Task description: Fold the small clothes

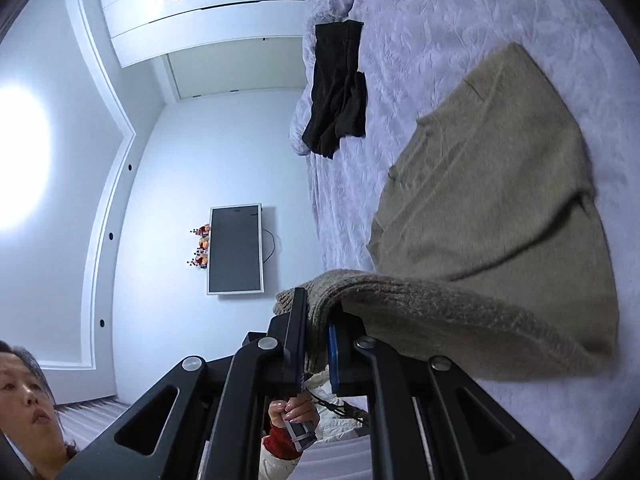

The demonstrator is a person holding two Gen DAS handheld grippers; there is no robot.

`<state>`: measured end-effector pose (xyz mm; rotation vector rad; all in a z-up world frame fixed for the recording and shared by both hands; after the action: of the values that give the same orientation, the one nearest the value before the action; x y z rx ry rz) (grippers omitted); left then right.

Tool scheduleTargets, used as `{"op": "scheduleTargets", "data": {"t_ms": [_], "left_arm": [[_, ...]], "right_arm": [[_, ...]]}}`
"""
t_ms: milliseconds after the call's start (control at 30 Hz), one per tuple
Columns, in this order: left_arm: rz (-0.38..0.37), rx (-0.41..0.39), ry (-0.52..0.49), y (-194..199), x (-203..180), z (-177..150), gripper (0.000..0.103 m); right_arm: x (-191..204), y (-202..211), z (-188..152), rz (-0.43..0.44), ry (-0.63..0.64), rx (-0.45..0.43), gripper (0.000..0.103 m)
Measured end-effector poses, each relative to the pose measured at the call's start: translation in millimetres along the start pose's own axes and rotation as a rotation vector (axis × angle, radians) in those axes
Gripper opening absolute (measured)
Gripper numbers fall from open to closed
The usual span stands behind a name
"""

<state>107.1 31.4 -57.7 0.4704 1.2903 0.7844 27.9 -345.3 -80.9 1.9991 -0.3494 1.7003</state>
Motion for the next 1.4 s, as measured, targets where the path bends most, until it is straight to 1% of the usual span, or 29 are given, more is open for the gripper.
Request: {"op": "scheduleTargets", "data": {"t_ms": [100, 167, 267, 333, 433, 467, 500, 567, 633, 667, 700, 733, 767, 800, 833, 867, 900, 967, 1000, 1100, 1167, 1200, 1233, 1300, 1333, 1400], "left_arm": [[0.052, -0.011, 0.006, -28.3, 11.4, 31.5, 0.012], [0.092, -0.006, 0.014, -49.5, 23.8, 47.0, 0.012], [0.146, 0.003, 0.04, -75.8, 43.9, 66.4, 0.012], [0.18, 0.007, 0.062, -89.4, 59.7, 72.9, 0.012], [0.262, 0.031, 0.115, -106.6, 84.9, 71.7, 0.013], [0.292, 0.047, 0.13, -112.5, 91.5, 71.0, 0.017], [0.309, 0.056, 0.133, -116.4, 94.5, 70.5, 0.017], [0.335, 0.057, 0.109, -117.9, 92.6, 70.7, 0.017], [0.354, 0.064, 0.074, -114.5, 85.6, 69.2, 0.017], [0.356, 0.068, 0.055, -110.2, 80.2, 67.3, 0.017], [0.354, 0.069, 0.039, -105.8, 75.1, 66.4, 0.019], [0.357, 0.066, 0.019, -99.8, 69.7, 65.4, 0.025], [0.374, 0.058, 0.002, -93.1, 65.0, 64.6, 0.047], [0.398, 0.041, -0.014, -85.9, 60.9, 65.0, 0.071], [0.424, 0.014, -0.042, -76.9, 56.3, 65.8, 0.075], [0.432, -0.001, -0.071, -69.5, 51.3, 66.2, 0.075], [0.43, 0.003, -0.084, -65.5, 48.2, 66.0, 0.075], [0.427, 0.012, -0.097, -60.8, 43.9, 62.3, 0.075], [0.431, 0.025, -0.108, -62.2, 43.5, 59.8, 0.075], [0.47, 0.089, -0.149, -83.1, 46.7, 51.7, 0.075], [0.465, 0.121, -0.127, -104.3, 51.9, 50.6, 0.075], [0.467, 0.123, -0.112, -113.7, 54.7, 52.8, 0.075], [0.482, 0.118, -0.093, -122.8, 59.5, 58.3, 0.075], [0.522, 0.085, -0.064, -129.1, 69.6, 72.5, 0.075], [0.532, 0.06, -0.042, -127.8, 74.2, 82.4, 0.075], [0.525, 0.015, 0.012, -118.6, 82.0, 101.3, 0.075]], "right_arm": [[-16.9, -14.6, 50.9, -0.027, -0.03, 0.009, 0.01], [-30.3, -28.1, 76.8, -0.063, -0.041, 0.028, 0.01], [-55.5, -49.9, 106.0, -0.138, -0.05, 0.062, 0.01], [-71.7, -60.4, 123.0, -0.171, -0.066, 0.07, 0.01], [-99.2, -69.3, 138.2, -0.233, -0.094, 0.082, 0.01], [-109.7, -72.9, 140.8, -0.26, -0.106, 0.088, 0.01], [-117.7, -73.9, 142.0, -0.28, -0.119, 0.092, 0.013], [-134.4, -78.4, 143.4, -0.338, -0.15, 0.101, 0.014], [-138.0, -78.0, 142.7, -0.364, -0.155, 0.111, 0.017], [-134.2, -75.7, 142.1, -0.371, -0.139, 0.112, 0.023], [-128.8, -72.7, 141.4, -0.379, -0.12, 0.115, 0.046], [-122.6, -69.3, 140.6, -0.383, -0.101, 0.118, 0.07], [-115.9, -64.8, 139.7, -0.39, -0.082, 0.119, 0.074], [-108.6, -59.5, 138.3, -0.401, -0.057, 0.12, 0.074], [-101.2, -54.8, 137.4, -0.412, -0.026, 0.119, 0.074], [-93.9, -50.5, 135.7, -0.422, 0.004, 0.119, 0.074], [-88.0, -46.1, 133.1, -0.432, 0.023, 0.119, 0.072], [-81.1, -44.1, 127.7, -0.449, 0.061, 0.131, 0.066], [-81.3, -45.2, 126.0, -0.458, 0.065, 0.137, 0.061], [-90.9, -53.5, 126.0, -0.504, 0.069, 0.152, 0.06], [-102.9, -62.7, 130.8, -0.534, 0.046, 0.148, 0.06], [-110.5, -65.6, 133.6, -0.558, 0.027, 0.139, 0.06], [-116.0, -67.5, 135.0, -0.571, 0.015, 0.134, 0.06], [-122.2, -69.3, 135.4, -0.574, -0.006, 0.13, 0.06], [-121.6, -69.1, 134.4, -0.573, -0.003, 0.128, 0.06], [-116.9, -65.4, 130.4, -0.587, 0.023, 0.139, 0.06]]}}
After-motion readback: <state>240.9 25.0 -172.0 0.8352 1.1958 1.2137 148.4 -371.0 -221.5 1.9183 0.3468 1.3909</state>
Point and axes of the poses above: each gripper's, at about its wrist camera, not at the fingertips, and y roughly against the way its jaws point, x to its left, z to its top, the point moved 8 cm from there along -y, roughly the way its jaws point, and after that the axes turned 7 degrees about x, right-handed, at the moved point
